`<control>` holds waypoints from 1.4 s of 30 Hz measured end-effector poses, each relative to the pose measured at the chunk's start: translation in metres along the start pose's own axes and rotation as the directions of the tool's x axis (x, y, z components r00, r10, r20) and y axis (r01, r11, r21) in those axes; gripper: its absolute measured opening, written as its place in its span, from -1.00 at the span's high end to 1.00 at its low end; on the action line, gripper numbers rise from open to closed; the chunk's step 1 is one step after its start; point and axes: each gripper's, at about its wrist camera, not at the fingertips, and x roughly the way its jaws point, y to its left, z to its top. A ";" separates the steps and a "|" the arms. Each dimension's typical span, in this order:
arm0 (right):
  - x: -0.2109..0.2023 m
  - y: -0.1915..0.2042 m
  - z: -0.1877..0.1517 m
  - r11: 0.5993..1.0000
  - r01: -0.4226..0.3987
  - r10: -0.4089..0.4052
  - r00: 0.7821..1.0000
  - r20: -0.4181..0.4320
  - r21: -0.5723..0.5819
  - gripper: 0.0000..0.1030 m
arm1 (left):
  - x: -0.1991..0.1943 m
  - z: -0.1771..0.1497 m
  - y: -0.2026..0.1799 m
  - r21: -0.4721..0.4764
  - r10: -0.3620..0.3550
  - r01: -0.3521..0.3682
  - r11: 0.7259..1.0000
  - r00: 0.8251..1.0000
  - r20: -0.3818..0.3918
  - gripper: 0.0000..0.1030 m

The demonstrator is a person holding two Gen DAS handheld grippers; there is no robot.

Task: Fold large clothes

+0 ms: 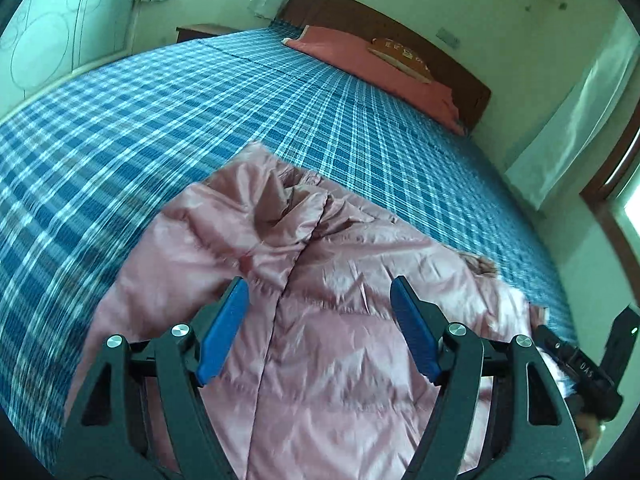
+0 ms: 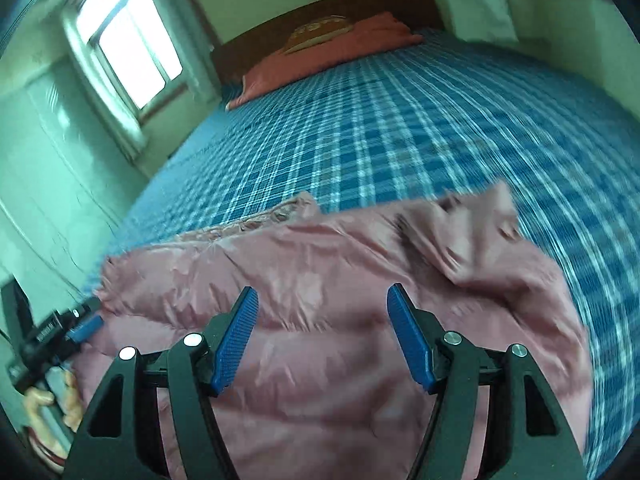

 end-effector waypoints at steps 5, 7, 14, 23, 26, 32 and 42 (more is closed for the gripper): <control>0.045 0.006 0.012 0.997 0.055 -0.057 0.998 -0.034 -0.053 -0.29 | 0.032 0.006 -0.002 0.022 0.072 -0.071 0.997 0.997 -0.011 -0.41; 0.062 0.003 0.013 0.997 0.064 -0.067 0.996 -0.059 -0.047 -0.29 | 0.045 0.007 -0.001 0.019 0.092 -0.091 0.996 0.996 -0.020 -0.41; 0.058 -0.004 0.027 0.999 0.038 -0.039 0.997 -0.060 -0.007 -0.29 | 0.053 0.016 -0.007 0.045 0.102 -0.100 0.994 0.994 -0.031 -0.46; 0.080 -0.047 0.033 0.991 0.087 -0.077 0.993 -0.094 0.103 -0.29 | 0.080 0.035 0.028 -0.054 0.087 -0.090 0.994 0.994 -0.062 -0.49; 0.085 -0.045 0.033 0.991 0.097 -0.090 0.992 -0.086 0.089 -0.34 | 0.090 0.032 0.021 0.007 0.120 -0.119 0.993 0.991 -0.062 -0.59; 0.061 -0.049 0.035 0.988 0.092 -0.085 0.994 -0.065 0.122 -0.34 | 0.073 0.037 0.023 -0.010 0.104 -0.104 0.994 0.993 -0.059 -0.61; -0.064 -0.092 -0.018 0.975 0.118 -0.120 0.993 -0.005 0.186 -0.34 | -0.041 0.006 0.076 -0.204 0.065 -0.057 0.977 0.997 0.032 -0.62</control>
